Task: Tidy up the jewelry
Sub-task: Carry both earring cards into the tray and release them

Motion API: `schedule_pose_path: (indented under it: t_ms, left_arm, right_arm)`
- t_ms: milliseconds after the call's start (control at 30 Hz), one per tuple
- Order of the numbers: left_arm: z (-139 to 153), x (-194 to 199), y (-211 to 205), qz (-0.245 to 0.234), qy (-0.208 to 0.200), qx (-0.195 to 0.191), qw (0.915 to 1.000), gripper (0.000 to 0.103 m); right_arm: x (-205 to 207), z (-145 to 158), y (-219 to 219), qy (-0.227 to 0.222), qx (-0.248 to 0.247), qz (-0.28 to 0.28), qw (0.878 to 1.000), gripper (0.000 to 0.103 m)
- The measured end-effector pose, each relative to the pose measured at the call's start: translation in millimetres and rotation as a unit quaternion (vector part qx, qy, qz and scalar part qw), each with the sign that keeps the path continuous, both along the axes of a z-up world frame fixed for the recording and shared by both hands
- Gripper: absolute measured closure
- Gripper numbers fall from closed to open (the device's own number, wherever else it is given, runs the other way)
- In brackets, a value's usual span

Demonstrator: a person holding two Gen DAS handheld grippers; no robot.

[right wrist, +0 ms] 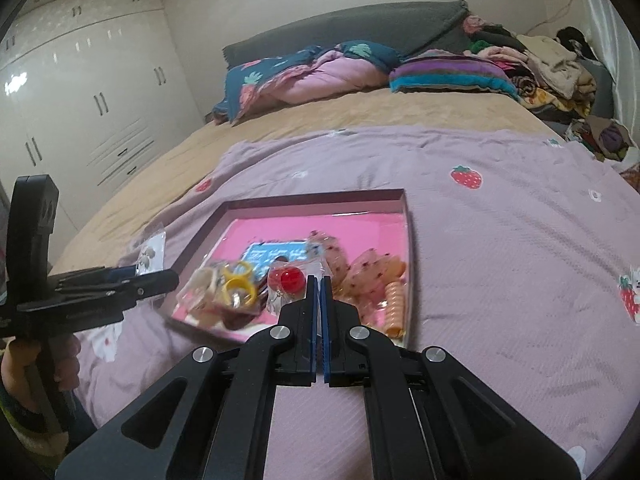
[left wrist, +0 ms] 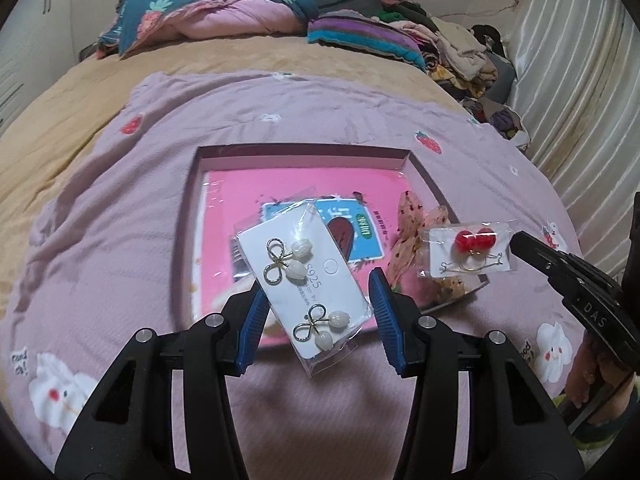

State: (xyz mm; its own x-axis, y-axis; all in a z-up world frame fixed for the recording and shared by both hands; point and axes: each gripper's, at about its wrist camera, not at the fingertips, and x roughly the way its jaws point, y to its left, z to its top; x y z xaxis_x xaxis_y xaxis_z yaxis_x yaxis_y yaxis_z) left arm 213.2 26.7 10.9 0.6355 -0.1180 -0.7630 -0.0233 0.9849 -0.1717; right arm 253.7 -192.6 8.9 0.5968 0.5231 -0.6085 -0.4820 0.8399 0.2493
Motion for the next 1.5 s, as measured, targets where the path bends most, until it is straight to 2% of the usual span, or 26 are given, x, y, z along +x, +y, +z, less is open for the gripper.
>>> schedule_pose_path:
  t_ms: [400,633,800,1000,1100,1300,1433,1500]
  left_arm:
    - [-24,38,-23,-0.024,0.024,0.003,0.9994,0.062]
    - [-41,47,-26,-0.026,0.042,0.003,0.9988,0.062]
    - [-48,48,-27,-0.026,0.048,0.006,0.9985,0.061]
    - [-48,49,-29,-0.027,0.05,0.009,0.9983,0.06]
    - [-47,48,-30,-0.028,0.051,0.011,0.9983,0.06]
    - [-44,47,-29,-0.029,0.054,0.008,0.9981,0.056]
    - [-39,46,-28,-0.03,0.056,0.01,0.998,0.048]
    - [-37,46,-27,-0.03,0.056,0.01,0.9979,0.048]
  right_arm:
    - [32,-40,-5,0.057,-0.002,-0.017,0.998,0.102]
    - [34,-58,-2,0.084,-0.01,-0.011,0.996,0.098]
    - [31,-62,-4,0.093,-0.013,-0.01,0.996,0.072]
    - [20,-56,-11,0.082,-0.019,-0.013,0.996,0.059]
    - [14,-50,-13,0.07,-0.029,-0.018,0.997,0.048]
    - [10,-46,-21,0.067,-0.03,-0.027,0.997,0.043]
    - [12,-43,-25,0.067,-0.03,-0.033,0.997,0.041]
    - [13,-42,-26,0.067,-0.03,-0.035,0.997,0.038]
